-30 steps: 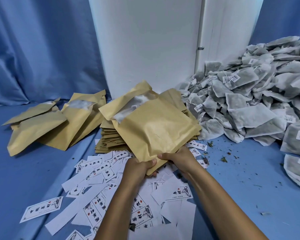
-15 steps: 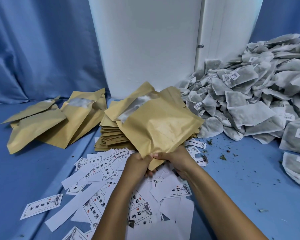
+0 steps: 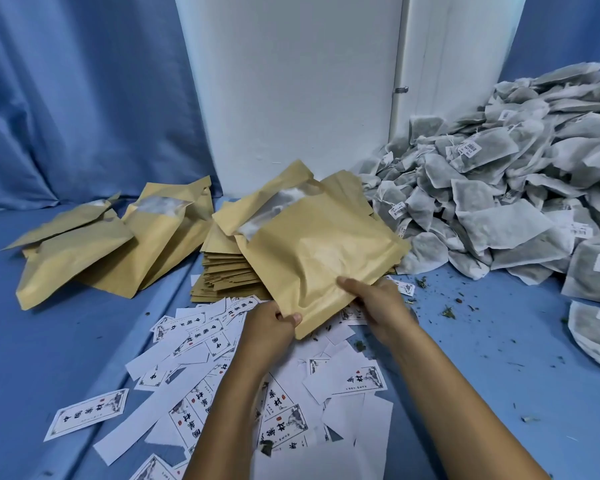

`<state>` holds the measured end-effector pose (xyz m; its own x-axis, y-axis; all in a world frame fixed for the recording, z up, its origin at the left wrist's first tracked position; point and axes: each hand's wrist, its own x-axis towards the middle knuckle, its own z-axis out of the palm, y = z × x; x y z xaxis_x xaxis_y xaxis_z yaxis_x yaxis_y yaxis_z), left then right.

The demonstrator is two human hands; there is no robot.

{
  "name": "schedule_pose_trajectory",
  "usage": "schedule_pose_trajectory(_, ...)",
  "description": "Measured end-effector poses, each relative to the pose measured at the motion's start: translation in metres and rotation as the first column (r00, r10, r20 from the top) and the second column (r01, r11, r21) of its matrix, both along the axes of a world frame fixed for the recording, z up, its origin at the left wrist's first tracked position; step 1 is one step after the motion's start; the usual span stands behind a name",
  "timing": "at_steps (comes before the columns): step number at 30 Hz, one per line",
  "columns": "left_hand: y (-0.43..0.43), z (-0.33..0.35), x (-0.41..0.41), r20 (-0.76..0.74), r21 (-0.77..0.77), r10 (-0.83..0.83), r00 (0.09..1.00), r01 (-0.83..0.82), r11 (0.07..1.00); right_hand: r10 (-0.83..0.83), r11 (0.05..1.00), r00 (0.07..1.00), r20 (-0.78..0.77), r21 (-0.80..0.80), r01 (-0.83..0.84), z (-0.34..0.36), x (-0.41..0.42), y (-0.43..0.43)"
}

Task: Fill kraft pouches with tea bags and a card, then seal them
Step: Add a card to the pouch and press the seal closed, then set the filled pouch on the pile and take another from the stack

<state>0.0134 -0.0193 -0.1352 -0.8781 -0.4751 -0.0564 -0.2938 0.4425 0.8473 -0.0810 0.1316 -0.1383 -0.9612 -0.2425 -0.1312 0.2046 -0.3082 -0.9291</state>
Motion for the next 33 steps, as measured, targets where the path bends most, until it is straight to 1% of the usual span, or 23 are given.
schedule_pose_trajectory(2, 0.001, 0.000, 0.001, 0.000, 0.001, -0.011, 1.000, 0.011, 1.000, -0.101, 0.994, 0.995, 0.026, -0.030, 0.102, 0.002, -0.009, 0.011)
schedule_pose_trajectory(6, 0.002, 0.000, 0.000, -0.003, -0.022, -0.012, 1.000, 0.012, 1.000, -0.090, 0.996, 0.996, 0.018, -0.011, 0.091, 0.004, -0.011, 0.019)
schedule_pose_trajectory(7, 0.000, 0.000, 0.001, -0.005, -0.027, -0.011, 1.000, 0.010, 1.000, -0.114, 0.993, 0.993, 0.019, -0.020, 0.114, 0.005, -0.013, 0.021)
schedule_pose_trajectory(10, -0.003, 0.000, 0.004, -0.004, -0.040, -0.018, 1.000, 0.018, 0.999, -0.266, 0.964, 0.964, 0.029, -0.020, 0.266, 0.007, -0.022, 0.034)
schedule_pose_trajectory(11, -0.003, 0.000, 0.004, -0.001, -0.038, -0.023, 1.000, 0.023, 0.999, -0.291, 0.957, 0.956, 0.035, 0.000, 0.291, 0.006, -0.024, 0.037)
schedule_pose_trajectory(13, -0.001, 0.000, 0.004, 0.007, -0.039, -0.020, 1.000, 0.021, 0.999, -0.287, 0.957, 0.957, 0.046, 0.044, 0.285, 0.003, -0.025, 0.039)
schedule_pose_trajectory(14, -0.001, 0.000, 0.003, 0.008, -0.032, -0.019, 1.000, 0.019, 0.999, -0.273, 0.962, 0.960, 0.059, 0.036, 0.271, 0.003, -0.025, 0.040)
schedule_pose_trajectory(16, -0.005, 0.000, 0.005, 0.003, -0.027, -0.006, 1.000, 0.006, 1.000, -0.266, 0.962, 0.961, 0.079, -0.031, 0.270, 0.005, -0.025, 0.042)
schedule_pose_trajectory(17, -0.007, 0.000, 0.006, 0.001, -0.023, -0.001, 1.000, 0.001, 1.000, -0.287, 0.957, 0.956, 0.066, -0.033, 0.290, 0.007, -0.026, 0.044)
schedule_pose_trajectory(20, -0.009, 0.000, 0.007, 0.007, -0.012, -0.004, 1.000, 0.004, 1.000, -0.340, 0.940, 0.940, 0.011, 0.043, 0.339, 0.006, -0.027, 0.049)
schedule_pose_trajectory(23, -0.006, 0.001, 0.005, -0.037, -0.018, 0.033, 0.999, -0.034, 0.999, -0.284, 0.957, 0.959, -0.024, 0.055, 0.285, 0.006, -0.027, 0.050)
schedule_pose_trajectory(24, -0.005, 0.001, 0.004, -0.079, 0.032, 0.061, 0.995, -0.059, 0.998, -0.245, 0.966, 0.968, -0.052, 0.076, 0.249, 0.007, -0.027, 0.049)
schedule_pose_trajectory(25, -0.006, 0.002, 0.005, -0.127, 0.127, 0.093, 0.988, -0.077, 0.989, -0.196, 0.974, 0.978, -0.078, 0.101, 0.203, 0.009, -0.025, 0.047)
schedule_pose_trajectory(27, -0.007, 0.006, 0.006, -0.204, 0.372, 0.140, 0.969, -0.056, 0.927, -0.079, 0.990, 0.993, -0.091, 0.109, 0.089, 0.012, -0.021, 0.041)
schedule_pose_trajectory(28, -0.007, 0.008, 0.005, -0.229, 0.456, 0.144, 0.963, -0.025, 0.890, -0.033, 0.992, 0.994, -0.103, 0.118, 0.045, 0.012, -0.019, 0.037)
schedule_pose_trajectory(29, -0.007, 0.009, 0.004, -0.245, 0.499, 0.143, 0.959, -0.001, 0.867, -0.010, 0.987, 0.991, -0.131, 0.157, 0.030, 0.014, -0.016, 0.033)
schedule_pose_trajectory(31, -0.007, 0.013, 0.001, -0.270, 0.531, 0.143, 0.952, 0.024, 0.847, -0.033, 0.969, 0.979, -0.202, 0.233, 0.081, 0.019, -0.009, 0.025)
schedule_pose_trajectory(32, -0.008, 0.016, -0.001, -0.279, 0.536, 0.138, 0.950, 0.035, 0.844, -0.062, 0.967, 0.972, -0.225, 0.227, 0.114, 0.022, -0.006, 0.022)
schedule_pose_trajectory(33, -0.011, 0.020, -0.004, -0.285, 0.537, 0.131, 0.950, 0.045, 0.843, -0.098, 0.972, 0.971, -0.218, 0.187, 0.140, 0.025, -0.003, 0.018)
